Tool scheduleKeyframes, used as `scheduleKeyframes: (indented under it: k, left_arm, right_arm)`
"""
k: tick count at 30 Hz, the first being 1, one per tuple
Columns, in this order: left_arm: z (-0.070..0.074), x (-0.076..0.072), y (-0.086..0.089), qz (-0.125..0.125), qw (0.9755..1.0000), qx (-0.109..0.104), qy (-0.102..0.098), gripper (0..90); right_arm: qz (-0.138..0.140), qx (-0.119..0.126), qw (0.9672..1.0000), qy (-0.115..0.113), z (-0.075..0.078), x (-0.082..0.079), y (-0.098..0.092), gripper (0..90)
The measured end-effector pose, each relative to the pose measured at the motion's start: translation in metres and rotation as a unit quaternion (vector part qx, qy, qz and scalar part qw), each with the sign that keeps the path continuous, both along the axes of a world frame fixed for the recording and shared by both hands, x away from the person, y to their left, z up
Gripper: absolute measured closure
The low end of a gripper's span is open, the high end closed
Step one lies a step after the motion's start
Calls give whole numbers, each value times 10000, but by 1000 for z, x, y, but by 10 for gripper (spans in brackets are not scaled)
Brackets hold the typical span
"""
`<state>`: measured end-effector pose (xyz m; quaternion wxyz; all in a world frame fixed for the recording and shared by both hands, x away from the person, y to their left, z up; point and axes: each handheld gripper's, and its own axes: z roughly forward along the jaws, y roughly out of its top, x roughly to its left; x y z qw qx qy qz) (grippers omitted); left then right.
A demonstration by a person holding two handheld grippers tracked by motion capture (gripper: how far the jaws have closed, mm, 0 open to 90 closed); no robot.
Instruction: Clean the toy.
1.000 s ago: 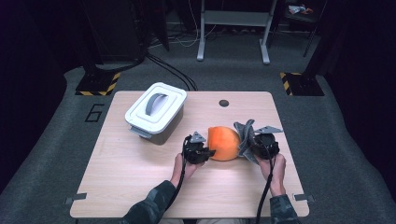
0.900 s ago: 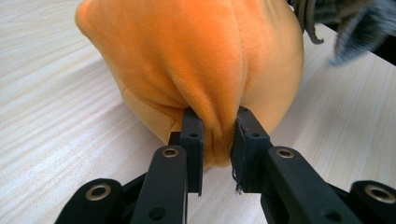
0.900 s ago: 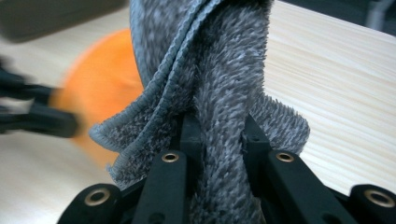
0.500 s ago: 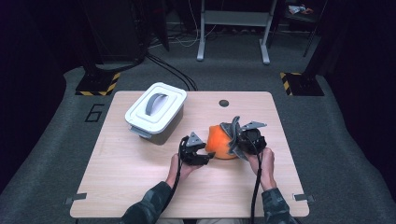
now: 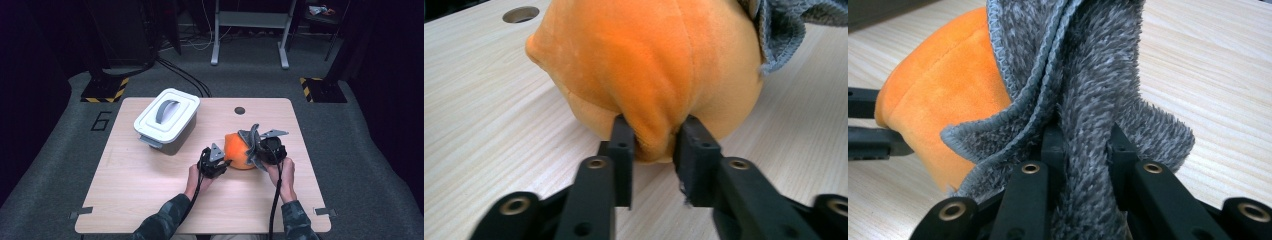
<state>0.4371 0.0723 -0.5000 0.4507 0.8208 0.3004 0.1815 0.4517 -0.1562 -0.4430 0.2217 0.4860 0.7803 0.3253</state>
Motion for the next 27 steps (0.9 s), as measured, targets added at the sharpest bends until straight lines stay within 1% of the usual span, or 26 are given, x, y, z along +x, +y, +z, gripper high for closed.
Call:
scheduleKeyframes:
  k: [2, 3, 4, 5, 6, 7, 8, 9, 10, 11, 12, 13, 14, 15, 16, 17, 18, 19, 20, 21, 22, 23, 24, 27]
  left_arm:
    - [1, 0, 1, -11, 9999, -56, 99, 775]
    - [1, 0, 1, -11, 9999, -56, 99, 782]
    - [4, -1, 2, -5, 9996, -157, 229, 787]
    - [6, -2, 3, -16, 9995, -180, 276, 788]
    - [6, -3, 3, 2, 9990, -277, 347, 790]
    - [6, -3, 3, 2, 9990, -277, 347, 790]
    - [9, -5, 4, 31, 9973, -471, 554, 791]
    - [9, -5, 4, 31, 9973, -471, 554, 791]
    - [12, -6, 5, 43, 9966, -509, 644, 791]
    - [12, -6, 5, 43, 9966, -509, 644, 790]
    - [14, -8, 6, 34, 9962, -549, 672, 790]
    - [14, -8, 6, 34, 9962, -549, 672, 790]
    - [16, -10, 6, 19, 9961, -573, 670, 790]
    - [17, -11, 6, 15, 9963, -562, 650, 790]
    - [17, -11, 6, 15, 9963, -562, 650, 790]
    - [17, -11, 6, 0, 9968, -504, 622, 790]
    - [16, -12, 6, -20, 9976, -401, 567, 790]
    - [14, -14, 3, -40, 9989, -221, 420, 790]
    - [13, -14, 2, -65, 9992, -133, 369, 790]
    - [13, -14, 2, -65, 9992, -133, 369, 790]
    - [12, -14, 2, -62, 9991, -148, 384, 790]
    - [11, -13, 2, -49, 9991, -159, 397, 790]
    - [10, -12, 3, -33, 9988, -217, 440, 790]
    - [11, -11, 3, -52, 9987, -214, 469, 791]
  right_arm:
    - [-17, 47, 10000, -38, 1, -1, -2, 761]
    - [-27, 71, 9999, -84, 3, -3, -2, 762]
    - [-34, 84, 9999, -133, 6, -5, -3, 762]
    - [-37, 87, 9998, -175, 8, -7, -4, 762]
    - [-31, 78, 9998, -201, 12, -10, -3, 761]
    - [-31, 78, 9998, -201, 12, -10, -3, 761]
    - [73, 86, 9994, -326, 18, -15, -1, 761]
    - [129, 70, 9993, -353, 22, -19, 2, 761]
    - [195, 62, 9989, -418, 25, -22, 6, 761]
    - [246, 59, 9988, -419, 27, -24, 8, 761]
    - [371, 91, 9985, -392, 30, -27, 14, 761]
    - [371, 91, 9985, -392, 30, -27, 14, 761]
    - [413, 106, 9983, -408, 31, -28, 17, 761]
    - [555, -62, 9978, -359, 31, -30, 30, 760]
    - [555, -62, 9978, -359, 31, -30, 30, 760]
    - [579, -106, 9977, -337, 29, -29, 35, 759]
    - [586, -222, 9976, -311, 26, -29, 40, 760]
    - [571, -476, 9968, -294, 19, -25, 46, 762]
    - [570, -558, 9964, -283, 17, -24, 47, 763]
    - [570, -558, 9964, -283, 17, -24, 47, 763]
    - [506, -661, 9961, -275, 12, -21, 49, 764]
    - [506, -661, 9961, -275, 12, -21, 49, 764]
    - [513, -673, 9960, -295, 10, -20, 47, 765]
    - [515, -659, 9960, -302, 10, -20, 45, 765]
